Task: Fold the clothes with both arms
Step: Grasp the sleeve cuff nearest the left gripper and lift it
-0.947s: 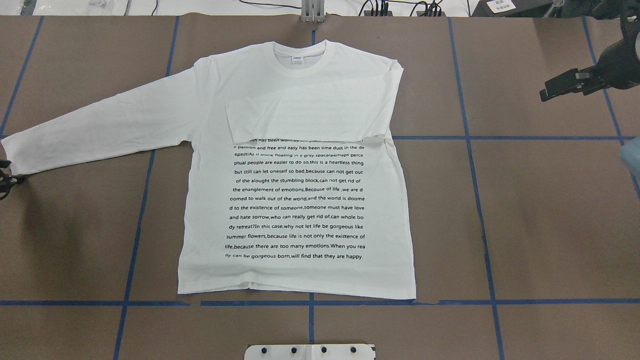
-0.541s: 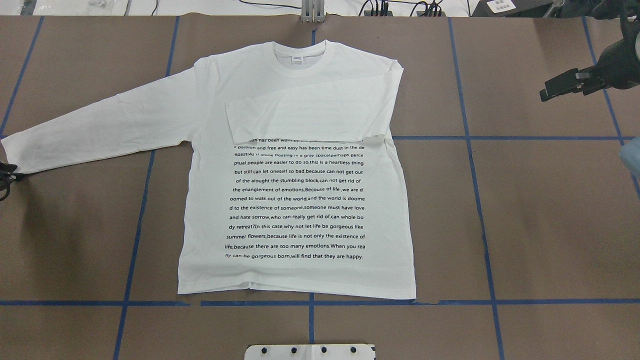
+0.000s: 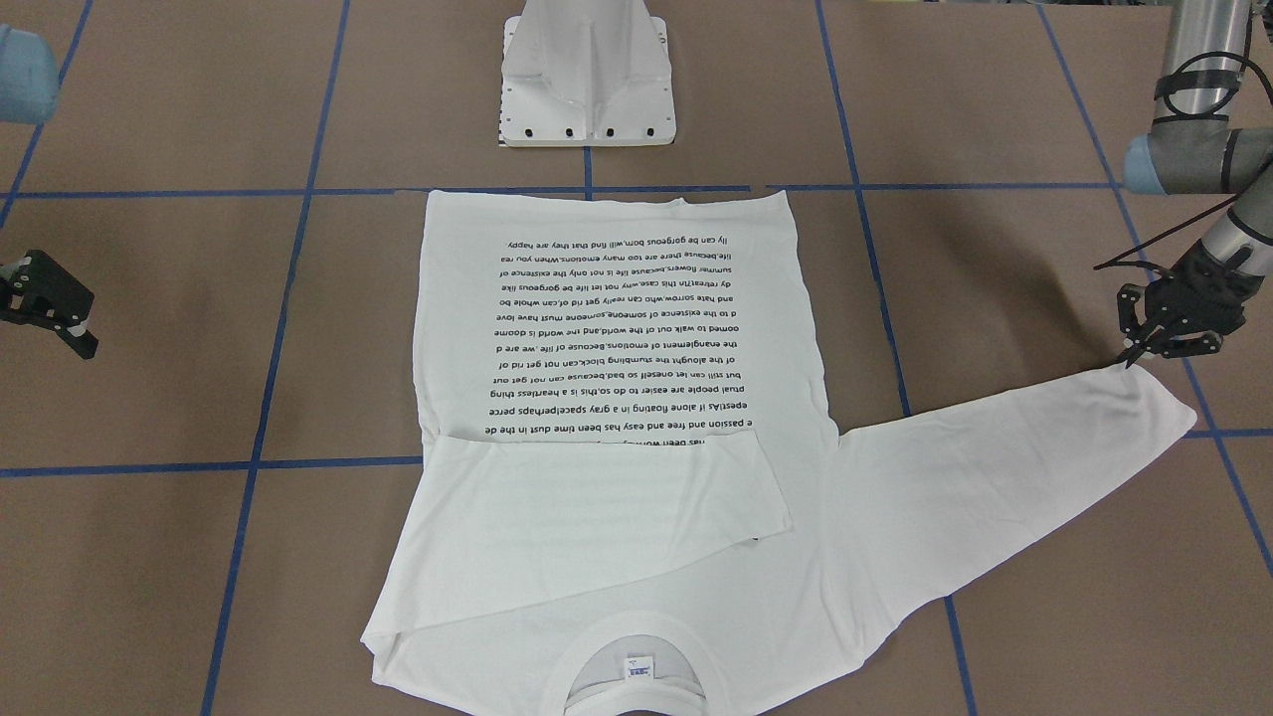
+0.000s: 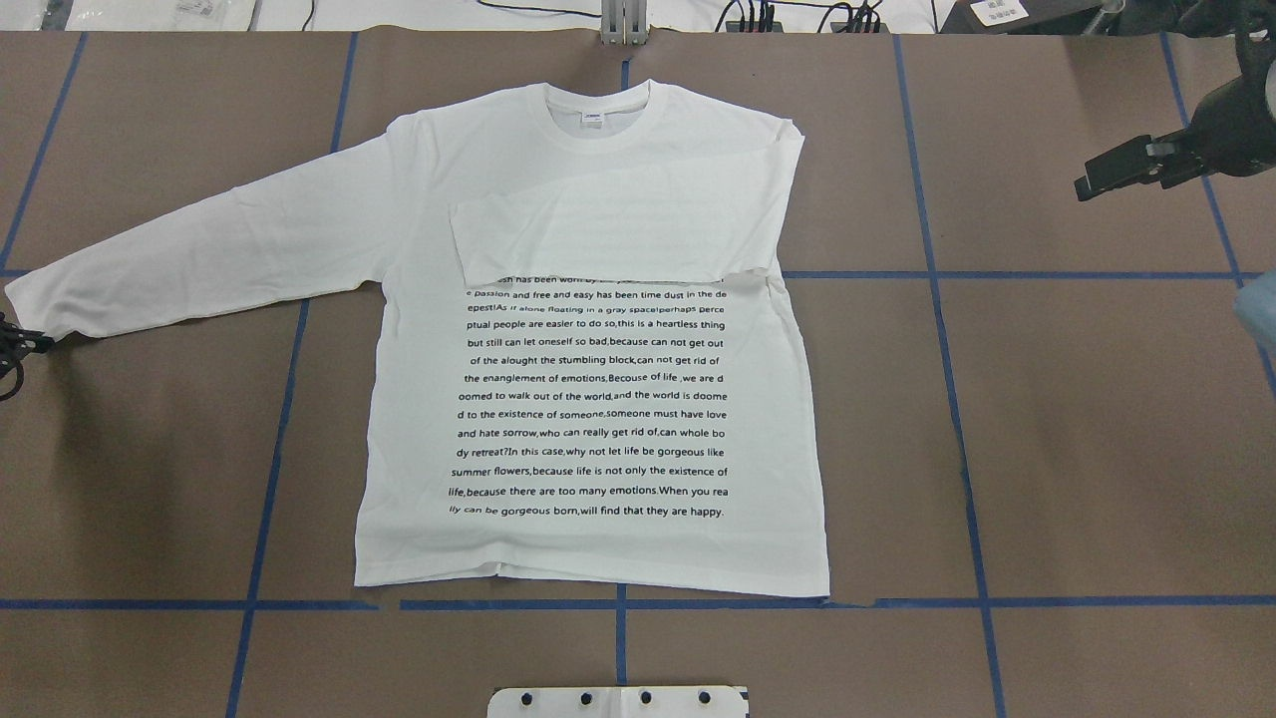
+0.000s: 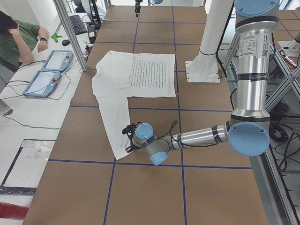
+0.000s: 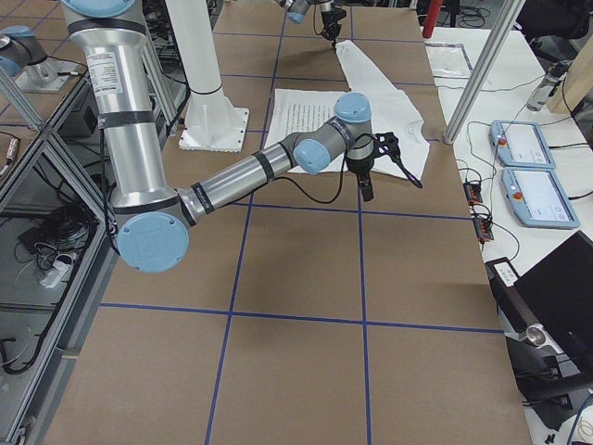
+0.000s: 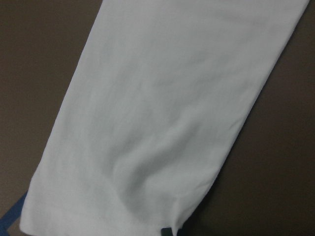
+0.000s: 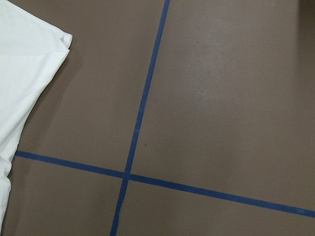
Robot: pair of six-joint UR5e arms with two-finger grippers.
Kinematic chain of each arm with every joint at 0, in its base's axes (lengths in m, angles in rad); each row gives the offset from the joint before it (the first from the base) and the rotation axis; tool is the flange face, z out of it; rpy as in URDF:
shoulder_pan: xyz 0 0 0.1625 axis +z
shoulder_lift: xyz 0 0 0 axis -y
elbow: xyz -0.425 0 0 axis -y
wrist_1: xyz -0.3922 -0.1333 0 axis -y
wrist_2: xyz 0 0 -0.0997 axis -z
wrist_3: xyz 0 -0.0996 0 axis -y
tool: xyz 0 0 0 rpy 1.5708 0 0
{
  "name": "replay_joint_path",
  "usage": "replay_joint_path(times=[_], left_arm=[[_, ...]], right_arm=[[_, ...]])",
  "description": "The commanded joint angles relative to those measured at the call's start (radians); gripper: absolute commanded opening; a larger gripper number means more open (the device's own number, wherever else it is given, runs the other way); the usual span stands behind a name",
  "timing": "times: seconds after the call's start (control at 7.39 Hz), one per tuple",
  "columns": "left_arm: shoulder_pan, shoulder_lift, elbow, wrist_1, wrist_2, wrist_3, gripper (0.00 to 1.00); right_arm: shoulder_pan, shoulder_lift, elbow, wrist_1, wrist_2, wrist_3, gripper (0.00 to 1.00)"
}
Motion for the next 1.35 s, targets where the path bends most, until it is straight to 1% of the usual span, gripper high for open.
replay_joint_path(times=[0.0,0.27,0.41,0.68,0.81,0.95,1.08,1.22], left_arm=[[-0.064,-0.036,-0.035,0.006,-0.065,-0.001,0.0],[-0.092,-0.103,-0.086,0.014,-0.065,-0.033,0.0],[-0.092,-0.149,-0.091,0.015,-0.078,-0.13,0.0],[-0.086,-0.279,-0.086,0.015,-0.085,-0.359,0.0],[-0.085,-0.354,-0.084,0.017,-0.082,-0.51,0.0],[-0.065,-0.419,-0.084,0.017,-0.078,-0.654,0.0],[-0.012,-0.489,-0.083,0.032,-0.07,-0.777,0.0],[0.05,-0.572,-0.084,0.082,0.011,-0.883,0.0]], right_arm=[[0.0,0.003,0.0,0.0,0.0,0.002,1.0],[0.0,-0.002,0.001,0.0,0.002,0.004,1.0],[0.0,-0.002,0.001,0.0,0.002,0.006,1.0],[0.0,-0.003,0.001,0.0,0.003,0.006,1.0],[0.0,-0.003,0.001,0.0,0.003,0.007,1.0],[0.0,-0.003,0.0,-0.002,0.003,0.009,1.0],[0.0,-0.003,0.0,-0.002,0.003,0.012,1.0],[0.0,-0.003,-0.002,-0.002,0.003,0.012,1.0]])
